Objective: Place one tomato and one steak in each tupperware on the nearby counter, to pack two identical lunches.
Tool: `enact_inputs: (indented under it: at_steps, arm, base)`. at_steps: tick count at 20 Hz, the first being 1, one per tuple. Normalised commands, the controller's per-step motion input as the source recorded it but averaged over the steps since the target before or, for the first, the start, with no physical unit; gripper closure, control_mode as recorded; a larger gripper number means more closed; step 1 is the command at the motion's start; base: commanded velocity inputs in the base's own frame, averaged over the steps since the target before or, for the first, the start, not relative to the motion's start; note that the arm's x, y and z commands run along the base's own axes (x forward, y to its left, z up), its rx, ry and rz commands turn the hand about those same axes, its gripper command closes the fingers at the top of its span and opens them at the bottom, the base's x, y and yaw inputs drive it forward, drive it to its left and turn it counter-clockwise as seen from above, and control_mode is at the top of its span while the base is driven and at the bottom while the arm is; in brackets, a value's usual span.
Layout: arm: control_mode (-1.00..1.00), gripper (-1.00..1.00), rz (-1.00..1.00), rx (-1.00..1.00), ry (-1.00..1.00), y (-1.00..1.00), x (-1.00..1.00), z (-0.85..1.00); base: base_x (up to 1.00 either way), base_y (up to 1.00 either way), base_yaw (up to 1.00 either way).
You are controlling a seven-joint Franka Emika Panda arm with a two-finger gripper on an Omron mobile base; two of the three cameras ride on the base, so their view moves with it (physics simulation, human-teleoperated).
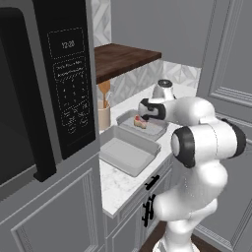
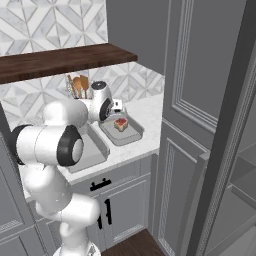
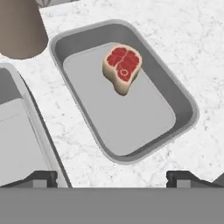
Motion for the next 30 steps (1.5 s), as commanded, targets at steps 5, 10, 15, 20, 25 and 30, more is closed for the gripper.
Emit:
enact_inputs:
  at_steps: [5, 10, 15, 20, 25, 30]
  arm:
    - [-1.0, -1.0, -0.06, 0.04, 0.0, 0.01, -1.0, 0.61]
    - [-1.0, -1.0, -0.03, 0.0, -0.07, 0.0, -0.88, 0.7]
    - [-1.0, -1.0, 0.0, 0.03, -0.16, 0.12, -0.58, 0.47]
    - [-1.0, -1.0, -0.07, 0.09, -0.04, 0.04, -0.89, 0.48]
    - [-1.0, -1.0, -0.07, 0.06, -0.01, 0.0, -0.98, 0.39]
    - [-1.0, -1.0, -0.02, 0.04, -0.1, 0.0, -0.96, 0.29]
  base:
    - [0.0, 0.0, 0.0]
    - [0.0, 0.0, 0.0]
    - [0.0, 0.0, 0.0]
    - [0.0, 0.0, 0.0]
    - [0.0, 0.0, 0.0]
    - [0.0, 0.0, 0.0]
